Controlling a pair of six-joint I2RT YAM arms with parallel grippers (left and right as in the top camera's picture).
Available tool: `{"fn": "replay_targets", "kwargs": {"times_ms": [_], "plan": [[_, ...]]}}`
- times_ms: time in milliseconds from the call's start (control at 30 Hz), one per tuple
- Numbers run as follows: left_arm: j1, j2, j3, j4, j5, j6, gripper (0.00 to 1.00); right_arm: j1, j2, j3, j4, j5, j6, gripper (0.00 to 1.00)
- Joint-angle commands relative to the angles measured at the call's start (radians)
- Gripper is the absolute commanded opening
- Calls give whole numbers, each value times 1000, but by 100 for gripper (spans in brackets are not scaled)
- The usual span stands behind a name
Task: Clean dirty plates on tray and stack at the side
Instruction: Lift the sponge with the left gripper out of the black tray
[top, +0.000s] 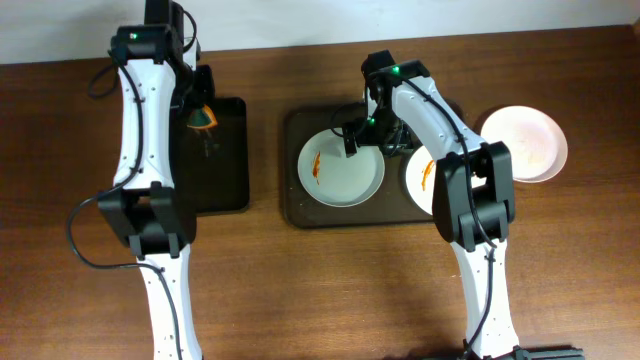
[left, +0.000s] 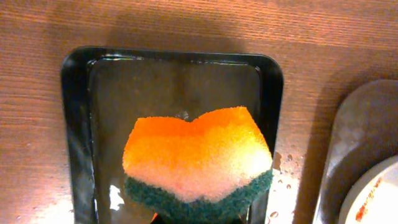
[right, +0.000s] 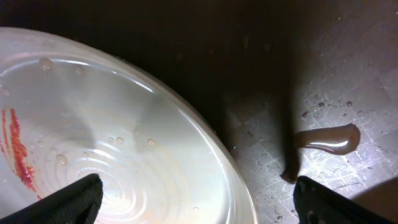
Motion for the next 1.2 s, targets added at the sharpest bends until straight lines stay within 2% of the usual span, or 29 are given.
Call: {"fn": "replay_targets", "kwargs": {"times_ms": [0,200,333,400,500,533,600,700,733,800,833,933,967,1067,1167], "plan": [[8,63,-4,-17,80,-29,0,5,16,-2,0,13,5,98],[68,-85,64,-43,201,-29,0,5,16,-2,0,13,5,98],[90,14,-153,14,279,-29,0,5,16,-2,0,13,5,98],[90,2,-136,0,280,-29,0,5,16,-2,0,13,5,98],[90,-119,-12,-36,280,-26,0,5,16,-2,0,13,5,98],[90,-164,-4,-33,276,-25,0,5,16,-2,0,13,5,98],[90,-126,-66,-35,263,-26,0,5,16,-2,0,13,5,98],[106,-14,-259,18,472,-26,0,5,16,-2,0,13,5,98],[116,-14,-282,29,483,-26,0,5,16,-2,0,13,5,98],[150,-35,-243,8,576,-25,0,5,16,-2,0,13,5,98],[175,-72,-158,-34,617,-25,0,5,16,-2,0,13,5,98],[208,-150,3,-94,622,-29,0,5,16,-2,0,13,5,98],[204,-131,-23,-114,536,-27,0,5,16,-2,0,13,5,98],[190,-25,-254,-67,567,2,0,5,16,-2,0,13,5,98],[208,-41,-251,-75,592,27,0,5,16,-2,0,13,5,98]]}}
